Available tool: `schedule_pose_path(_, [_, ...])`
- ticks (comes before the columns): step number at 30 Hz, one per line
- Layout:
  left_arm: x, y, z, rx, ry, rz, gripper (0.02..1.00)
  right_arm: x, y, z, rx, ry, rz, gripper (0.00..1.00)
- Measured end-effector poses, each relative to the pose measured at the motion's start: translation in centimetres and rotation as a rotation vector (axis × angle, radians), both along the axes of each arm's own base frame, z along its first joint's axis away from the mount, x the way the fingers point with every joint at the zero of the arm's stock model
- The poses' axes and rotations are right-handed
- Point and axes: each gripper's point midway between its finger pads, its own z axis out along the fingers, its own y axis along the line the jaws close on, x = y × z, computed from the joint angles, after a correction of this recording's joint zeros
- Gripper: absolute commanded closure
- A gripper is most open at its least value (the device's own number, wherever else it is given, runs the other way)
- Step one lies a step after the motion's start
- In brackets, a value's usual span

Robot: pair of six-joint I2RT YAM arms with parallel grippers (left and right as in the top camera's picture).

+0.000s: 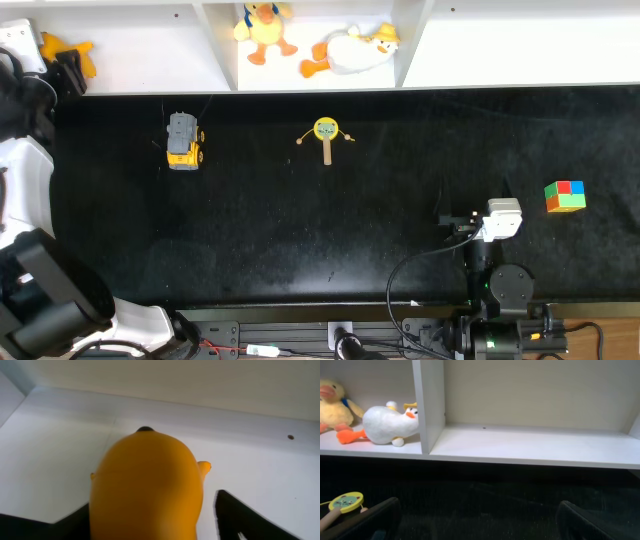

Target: Store Toys

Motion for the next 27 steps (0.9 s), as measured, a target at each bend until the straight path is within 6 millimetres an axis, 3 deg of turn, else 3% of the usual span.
schedule_pose_path(1, [0.0,0.0,0.0,0.003,0.000,-0.002,0.020,0.0,0.0,0.0,0.000,0.000,0.000,0.005])
schedule_pose_path(15, [0.4,0.2,0.5,0.014,-0.024,-0.001,0.020,0.0,0.0,0.0,0.000,0.001,0.000,0.005])
schedule_pose_path(18, [-0.1,0.0,-0.3,-0.004,0.011,-0.001,0.020,0.0,0.0,0.0,0.000,0.000,0.000,0.005])
schedule_pose_path(22, [-1.4,-0.5,-1.7,-0.046,0.088,0.003,0.020,0.0,0.0,0.0,0.000,0.000,-0.001,0.005])
schedule_pose_path(27, [-4.9,-1.4,-2.0,-0.102,0.200,0.019,0.020,0.0,0.0,0.0,0.000,0.000,0.000,0.005])
